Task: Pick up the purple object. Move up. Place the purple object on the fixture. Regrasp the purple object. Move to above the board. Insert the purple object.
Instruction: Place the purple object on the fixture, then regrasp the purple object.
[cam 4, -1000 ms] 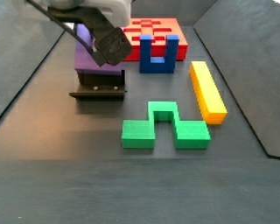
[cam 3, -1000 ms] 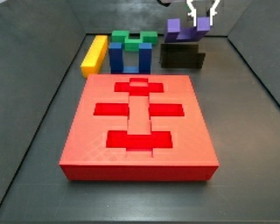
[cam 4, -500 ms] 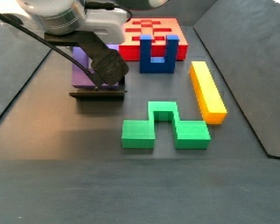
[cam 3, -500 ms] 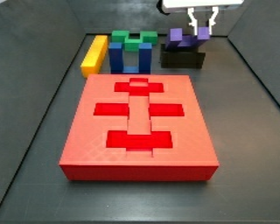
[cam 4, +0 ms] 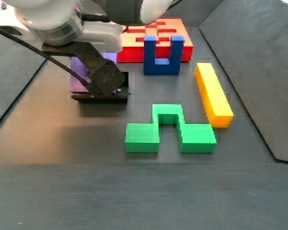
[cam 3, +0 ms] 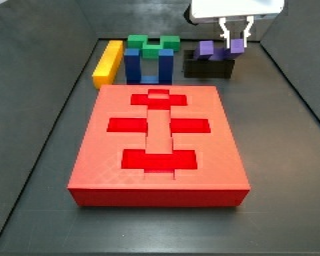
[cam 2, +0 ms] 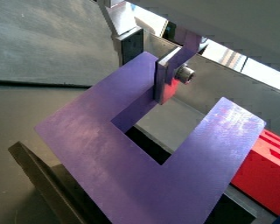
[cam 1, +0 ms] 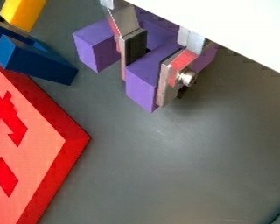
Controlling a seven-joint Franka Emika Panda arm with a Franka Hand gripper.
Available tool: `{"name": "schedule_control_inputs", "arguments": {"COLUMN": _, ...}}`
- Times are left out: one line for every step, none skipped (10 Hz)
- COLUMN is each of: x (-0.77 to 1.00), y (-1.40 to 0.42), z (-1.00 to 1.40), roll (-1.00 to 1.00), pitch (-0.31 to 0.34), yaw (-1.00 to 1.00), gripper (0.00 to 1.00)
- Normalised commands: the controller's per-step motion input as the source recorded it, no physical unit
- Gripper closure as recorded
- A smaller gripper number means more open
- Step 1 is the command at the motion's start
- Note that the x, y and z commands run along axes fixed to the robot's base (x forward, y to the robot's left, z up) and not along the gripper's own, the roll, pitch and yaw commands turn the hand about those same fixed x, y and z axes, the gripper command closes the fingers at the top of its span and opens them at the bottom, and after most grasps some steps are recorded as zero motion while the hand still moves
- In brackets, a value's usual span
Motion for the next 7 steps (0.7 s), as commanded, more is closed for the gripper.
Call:
{"name": "schedule_control_inputs", "arguments": {"x": 0.0, "y": 0.0, "z": 0.0, "roll": 0.0, "pitch": 0.0, "yaw": 0.0, "gripper": 0.0}}
{"name": "schedule_control_inputs", "arguments": {"x": 0.0, "y": -0.03, "z": 0.0, "roll": 0.0, "pitch": 0.0, "yaw": 0.0, "gripper": 0.0}}
{"name": "schedule_control_inputs", "arguments": {"x": 0.08, "y": -0.05, "z": 0.11, "roll": 0.14, "pitch": 0.0, "yaw": 0.0, "gripper": 0.0}}
{"name": "schedule_control_inputs", "arguments": {"x": 0.27, "y": 0.0, "z": 0.55, "roll": 0.09, "pitch": 0.111, "yaw": 0.0, "gripper": 0.0}}
{"name": "schedule_control_inputs", "arguments": {"x": 0.11, "y": 0.02, "z": 0.68, "roll": 0.15, "pitch": 0.077, "yaw": -0.03, "gripper": 0.0}}
{"name": "schedule_control_inputs", "arguments": {"x": 0.02, "y": 0.0, "z": 0.7, "roll": 0.35, "pitch": 0.066, "yaw": -0.05, "gripper": 0.0}}
{"name": "schedule_control_inputs", "arguments": {"x": 0.01, "y": -0.01, "z": 0.76, "roll": 0.43, "pitch": 0.066, "yaw": -0.05, "gripper": 0.0}}
